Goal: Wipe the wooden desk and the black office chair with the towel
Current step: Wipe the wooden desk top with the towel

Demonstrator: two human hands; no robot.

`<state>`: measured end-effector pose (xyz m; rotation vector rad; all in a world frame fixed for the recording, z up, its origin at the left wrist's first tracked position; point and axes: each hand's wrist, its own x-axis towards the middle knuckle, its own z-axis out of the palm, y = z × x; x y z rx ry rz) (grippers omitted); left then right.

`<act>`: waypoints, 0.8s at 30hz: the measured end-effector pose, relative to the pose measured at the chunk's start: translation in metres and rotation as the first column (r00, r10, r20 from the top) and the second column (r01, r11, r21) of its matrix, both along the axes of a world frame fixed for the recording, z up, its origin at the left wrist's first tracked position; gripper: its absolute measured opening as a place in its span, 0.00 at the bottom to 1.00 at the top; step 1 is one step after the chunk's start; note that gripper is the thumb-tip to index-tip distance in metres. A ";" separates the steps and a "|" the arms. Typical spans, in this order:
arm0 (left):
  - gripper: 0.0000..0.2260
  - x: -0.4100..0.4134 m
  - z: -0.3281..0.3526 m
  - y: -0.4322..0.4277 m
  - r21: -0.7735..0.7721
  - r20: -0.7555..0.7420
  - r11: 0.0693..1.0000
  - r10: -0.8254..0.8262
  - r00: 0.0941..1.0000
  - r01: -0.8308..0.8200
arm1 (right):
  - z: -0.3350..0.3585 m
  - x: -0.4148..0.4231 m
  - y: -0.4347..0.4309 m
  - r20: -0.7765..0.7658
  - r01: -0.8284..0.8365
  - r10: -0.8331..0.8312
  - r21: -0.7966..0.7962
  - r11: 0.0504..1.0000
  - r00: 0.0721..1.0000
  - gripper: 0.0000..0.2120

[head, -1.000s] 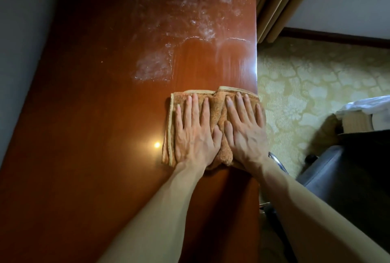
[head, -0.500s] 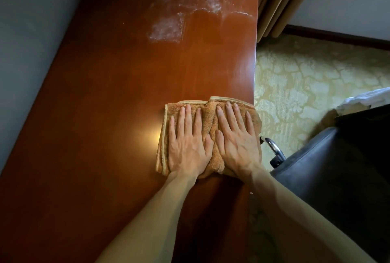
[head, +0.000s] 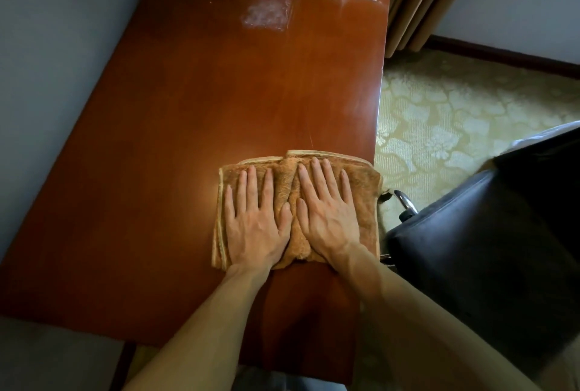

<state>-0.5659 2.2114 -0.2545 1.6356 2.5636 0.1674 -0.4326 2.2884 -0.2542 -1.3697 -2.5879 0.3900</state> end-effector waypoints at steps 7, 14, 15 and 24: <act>0.32 -0.041 0.003 -0.049 -0.006 -0.016 0.997 0.073 0.997 -0.073 | 0.005 -0.005 -0.021 0.173 -0.145 0.150 -0.039 0.989 0.973 0.32; 0.33 -0.074 0.005 -0.059 -0.027 -0.050 0.998 0.056 0.997 -0.058 | 0.008 -0.009 -0.044 0.232 -0.142 0.153 -0.065 0.988 0.961 0.35; 0.33 -0.071 0.005 -0.058 -0.023 -0.052 0.997 0.070 0.996 -0.072 | 0.005 -0.009 -0.044 0.230 -0.131 0.142 -0.064 0.989 0.963 0.36; 0.35 -0.077 -0.001 -0.042 -0.014 -0.026 0.982 0.185 0.982 -0.186 | 0.000 -0.034 -0.013 0.213 -0.152 0.156 -0.035 0.988 0.965 0.37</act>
